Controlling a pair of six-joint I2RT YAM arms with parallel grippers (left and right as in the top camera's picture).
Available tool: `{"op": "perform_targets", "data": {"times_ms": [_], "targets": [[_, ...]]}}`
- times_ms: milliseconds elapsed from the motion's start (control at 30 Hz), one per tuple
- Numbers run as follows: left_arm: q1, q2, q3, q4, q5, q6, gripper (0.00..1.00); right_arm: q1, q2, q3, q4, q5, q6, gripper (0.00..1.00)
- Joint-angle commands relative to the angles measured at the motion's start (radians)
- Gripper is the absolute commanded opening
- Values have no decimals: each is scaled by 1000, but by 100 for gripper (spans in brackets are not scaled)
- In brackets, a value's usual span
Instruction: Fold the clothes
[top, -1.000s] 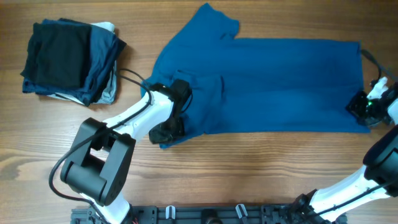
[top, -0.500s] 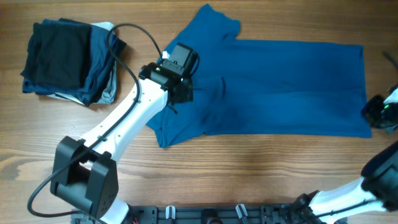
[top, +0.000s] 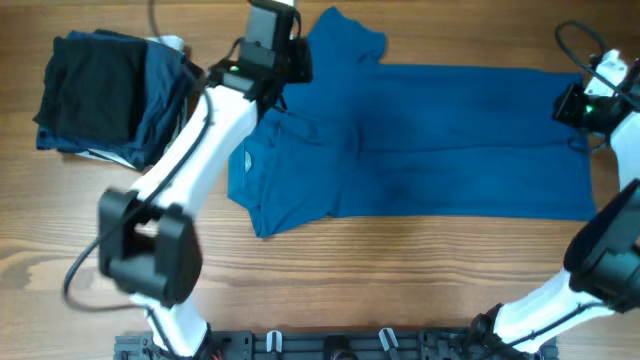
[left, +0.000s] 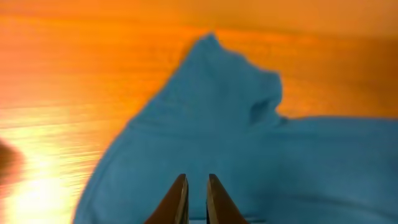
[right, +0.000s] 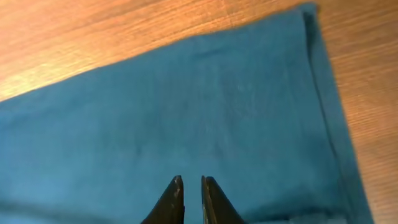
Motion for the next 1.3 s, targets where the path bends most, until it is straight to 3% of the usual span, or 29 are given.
{"op": "perform_targets", "data": {"times_ms": [0, 400, 567, 700, 867, 933, 1000, 1100, 1167, 1233, 1267], "targets": [[2, 164, 5, 37, 29, 74, 11, 21, 63, 6, 41, -12, -53, 20], [24, 288, 4, 48, 29, 78, 16, 23, 220, 6, 5, 176, -51, 11], [24, 298, 4, 17, 39, 77, 12, 23, 220, -29, -95, 380, 31, 4], [24, 298, -5, -8, 42, 77, 8, 16, 220, -104, -98, 476, 113, 4], [13, 243, 47, -62, 40, 97, 8, 2, 182, -96, -104, 457, 124, 4], [12, 188, 127, -127, 41, 97, 15, 2, 125, -52, -103, 338, 90, 12], [12, 137, 261, -233, 41, 97, 32, 2, 47, -8, -107, 214, 90, 32], [12, 99, 443, -380, 40, 97, 100, 1, -88, 5, -106, 190, 118, 47], [12, 61, 451, -385, 41, 96, 96, -4, -169, 5, -98, 196, 127, 59], [13, 53, 451, -347, 41, 96, 55, -17, -220, 5, -76, 263, 127, 73], [14, 66, 451, -328, 37, 97, 25, -23, -225, 5, -65, 311, 127, 85]]}}
